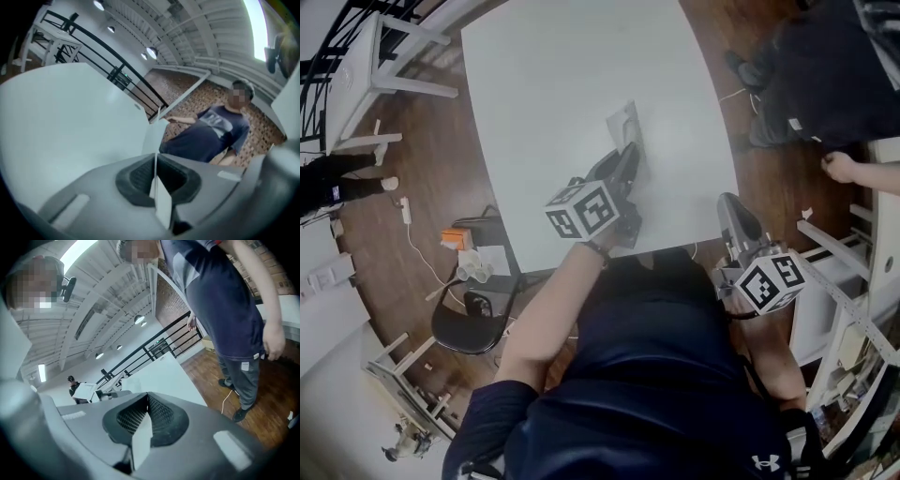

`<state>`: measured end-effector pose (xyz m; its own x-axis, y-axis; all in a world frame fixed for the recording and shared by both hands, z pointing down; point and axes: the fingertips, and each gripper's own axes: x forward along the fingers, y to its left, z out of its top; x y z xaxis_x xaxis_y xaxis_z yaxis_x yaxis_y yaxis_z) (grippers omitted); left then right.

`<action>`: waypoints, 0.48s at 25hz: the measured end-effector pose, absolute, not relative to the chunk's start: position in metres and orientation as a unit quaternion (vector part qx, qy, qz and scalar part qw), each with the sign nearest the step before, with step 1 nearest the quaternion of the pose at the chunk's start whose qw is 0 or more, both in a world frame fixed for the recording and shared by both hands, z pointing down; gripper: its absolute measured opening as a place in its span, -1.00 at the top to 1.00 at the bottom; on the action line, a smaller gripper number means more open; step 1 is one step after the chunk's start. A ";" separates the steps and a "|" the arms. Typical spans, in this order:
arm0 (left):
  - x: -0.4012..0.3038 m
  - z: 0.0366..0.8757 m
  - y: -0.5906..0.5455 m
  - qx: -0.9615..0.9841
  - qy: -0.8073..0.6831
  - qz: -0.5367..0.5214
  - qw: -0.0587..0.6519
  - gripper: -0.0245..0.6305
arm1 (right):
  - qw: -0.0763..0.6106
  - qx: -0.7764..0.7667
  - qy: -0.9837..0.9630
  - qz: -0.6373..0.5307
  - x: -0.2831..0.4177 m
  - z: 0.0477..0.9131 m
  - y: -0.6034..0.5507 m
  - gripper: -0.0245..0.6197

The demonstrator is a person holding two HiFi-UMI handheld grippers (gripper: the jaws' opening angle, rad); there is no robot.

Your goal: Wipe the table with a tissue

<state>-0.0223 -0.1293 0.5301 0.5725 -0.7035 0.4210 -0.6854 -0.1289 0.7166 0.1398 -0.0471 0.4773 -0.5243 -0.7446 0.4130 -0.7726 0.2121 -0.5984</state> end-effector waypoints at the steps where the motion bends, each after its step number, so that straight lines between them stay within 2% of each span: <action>1: -0.043 0.517 -0.127 0.747 -0.471 -0.031 0.468 0.91 | 0.019 0.485 -0.781 0.394 0.134 0.476 -0.049 0.89; 8: -0.212 0.456 -0.080 0.691 -0.573 -0.112 0.427 0.91 | 0.021 0.466 -0.803 0.372 0.086 0.458 -0.065 0.89; 12: -0.280 0.449 -0.041 0.660 -0.620 -0.130 0.405 0.91 | 0.025 0.465 -0.816 0.344 0.063 0.442 -0.073 0.89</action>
